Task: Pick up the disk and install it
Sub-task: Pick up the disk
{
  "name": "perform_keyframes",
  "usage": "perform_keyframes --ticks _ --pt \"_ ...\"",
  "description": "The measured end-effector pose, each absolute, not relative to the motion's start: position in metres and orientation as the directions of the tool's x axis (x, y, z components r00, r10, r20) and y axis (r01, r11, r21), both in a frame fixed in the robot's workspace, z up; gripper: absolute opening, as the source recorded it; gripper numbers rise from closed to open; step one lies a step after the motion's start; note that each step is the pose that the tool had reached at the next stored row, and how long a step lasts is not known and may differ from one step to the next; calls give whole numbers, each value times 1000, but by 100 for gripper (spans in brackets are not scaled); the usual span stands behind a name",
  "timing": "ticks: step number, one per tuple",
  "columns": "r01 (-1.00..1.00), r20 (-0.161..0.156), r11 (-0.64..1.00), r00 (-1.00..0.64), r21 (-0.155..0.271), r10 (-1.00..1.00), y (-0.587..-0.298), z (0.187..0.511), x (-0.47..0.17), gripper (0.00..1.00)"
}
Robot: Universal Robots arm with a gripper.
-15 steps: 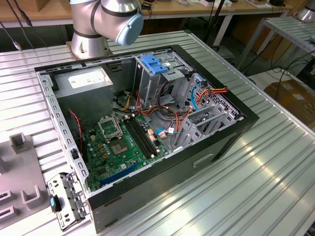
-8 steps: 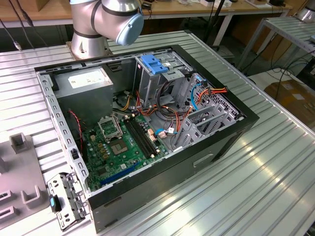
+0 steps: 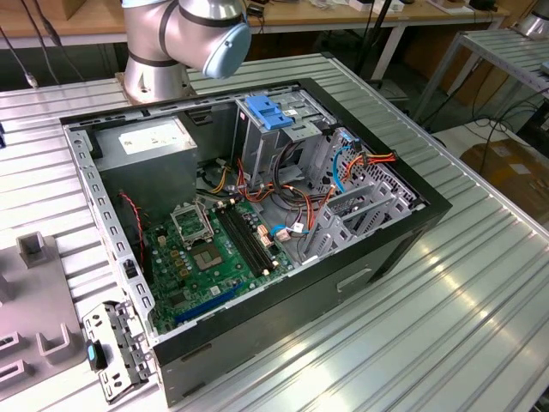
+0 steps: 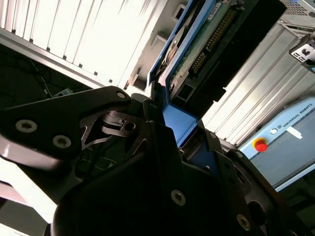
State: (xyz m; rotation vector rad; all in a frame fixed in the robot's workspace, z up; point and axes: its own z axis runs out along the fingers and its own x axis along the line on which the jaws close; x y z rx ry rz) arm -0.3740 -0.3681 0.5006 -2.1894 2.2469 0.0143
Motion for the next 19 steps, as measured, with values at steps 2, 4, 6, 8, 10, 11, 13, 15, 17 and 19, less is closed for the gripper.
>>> perform_keyframes --ticks 2,4,6,8,10,11,13,15,17,19 --pt "-1000 -9 26 -26 4 -1000 -368 501 -371 37" --pt "-1000 -9 26 -26 3 -1000 -368 501 -365 37" --pt "-1000 -9 26 -26 3 -1000 -368 501 -362 37" --pt "-1000 -10 26 -26 3 -1000 -368 501 -359 37" --pt "-1000 -9 26 -26 3 -1000 -368 501 -352 37" --pt "-1000 -9 26 -26 4 -1000 -368 501 -349 37" --pt "-1000 -9 26 -26 3 -1000 -368 501 -345 37" --pt "-1000 -9 26 -26 3 -1000 -368 501 -341 37" --pt "-1000 -9 26 -26 4 -1000 -368 501 -337 37" --pt "-1000 -9 26 -26 4 -1000 -368 501 -334 37"
